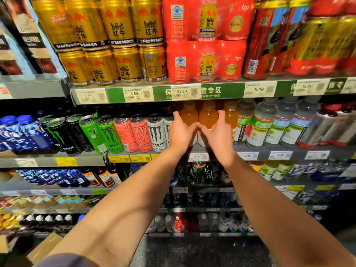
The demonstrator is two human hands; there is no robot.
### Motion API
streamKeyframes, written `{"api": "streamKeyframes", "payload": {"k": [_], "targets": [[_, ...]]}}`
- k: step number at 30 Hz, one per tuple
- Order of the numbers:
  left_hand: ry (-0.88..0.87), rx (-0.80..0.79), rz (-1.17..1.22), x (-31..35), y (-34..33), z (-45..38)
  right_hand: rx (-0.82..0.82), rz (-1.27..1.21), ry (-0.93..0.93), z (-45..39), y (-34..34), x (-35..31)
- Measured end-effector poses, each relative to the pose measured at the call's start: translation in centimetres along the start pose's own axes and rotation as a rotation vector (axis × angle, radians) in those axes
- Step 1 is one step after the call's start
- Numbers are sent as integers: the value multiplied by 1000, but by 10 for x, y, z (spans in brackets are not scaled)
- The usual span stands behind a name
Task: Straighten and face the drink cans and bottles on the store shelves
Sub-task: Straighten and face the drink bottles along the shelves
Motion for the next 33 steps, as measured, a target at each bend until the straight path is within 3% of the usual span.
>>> {"api": "streamKeyframes", "payload": {"k": [8, 12, 15, 17, 21, 25, 33], "targets": [[-80, 183, -17, -5, -1, 29, 84, 62, 67, 21, 6, -3], [-188, 137, -109, -5, -5, 34, 26, 97, 124, 32, -6, 0], [-195, 102, -85, -5, -9, 35, 69, -38, 91, 36, -11, 6], [-154, 79, -28, -8, -8, 31, 184, -111, 36, 36, -7, 10], [-108, -12, 23, -5, -10, 25, 413, -180, -265, 24, 5, 32], [-119, -116, 53, 0, -20, 26, 281, -193, -358, 15, 1, 52], [-131, -271, -169, 31, -27, 8, 110, -133, -229, 8, 10, 65]]}}
Point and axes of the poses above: each hand's wrist, its own z-axis away from the middle knuckle, its own y-axis out of the back of the hand, x = y × z, the point moved 2 cm from there along -z, towards the middle knuckle, and after that the axes turned 3 degrees about x, right-handed, at the moved point
